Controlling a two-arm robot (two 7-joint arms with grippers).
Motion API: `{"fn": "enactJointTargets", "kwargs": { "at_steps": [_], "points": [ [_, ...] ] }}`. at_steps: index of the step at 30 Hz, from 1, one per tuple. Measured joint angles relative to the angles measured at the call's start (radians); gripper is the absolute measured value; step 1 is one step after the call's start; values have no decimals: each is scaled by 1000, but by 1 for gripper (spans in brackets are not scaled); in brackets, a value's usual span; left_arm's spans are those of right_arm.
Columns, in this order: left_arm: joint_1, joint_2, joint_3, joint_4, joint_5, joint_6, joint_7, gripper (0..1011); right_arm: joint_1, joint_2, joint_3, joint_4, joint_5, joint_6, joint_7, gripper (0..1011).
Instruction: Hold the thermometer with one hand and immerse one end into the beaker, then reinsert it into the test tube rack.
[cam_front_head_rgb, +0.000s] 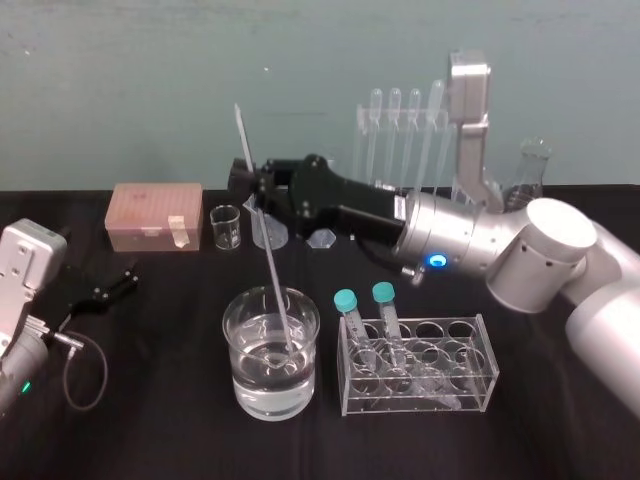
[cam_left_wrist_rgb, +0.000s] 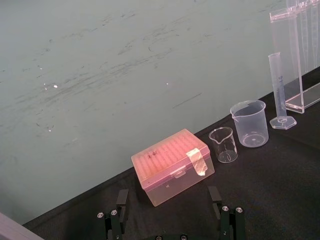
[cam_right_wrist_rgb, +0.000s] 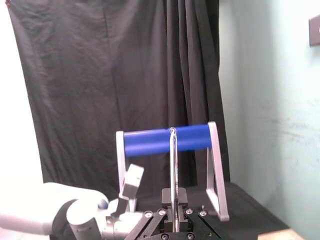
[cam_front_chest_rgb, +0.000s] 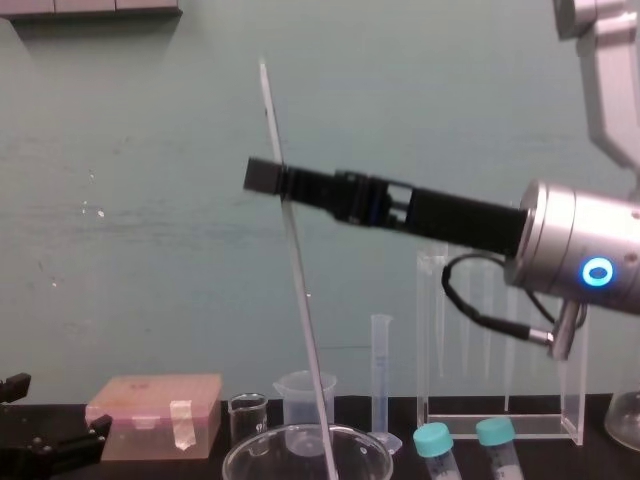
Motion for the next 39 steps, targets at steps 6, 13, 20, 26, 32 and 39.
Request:
{"fn": "enactJointTargets", "kwargs": {
  "at_steps": [6,13,20,26,32,39],
  "points": [
    [0,0,0,0,0,0,0,1008,30,5,31,-45,51,24,9,58],
    [0,0,0,0,0,0,0,1008,69,15,92,-109,129,43,-18,58],
    [0,0,0,0,0,0,0,1008,92,51,158,-121,99,-38,-115,58],
    [0,0,0,0,0,0,0,1008,43,123,209,-136,24,-70,-217,58],
    [0,0,0,0,0,0,0,1008,-63,215,236,-205,-4,-16,-276,58],
    [0,0,0,0,0,0,0,1008,-206,266,263,-289,17,59,-304,58]
  ]
}}
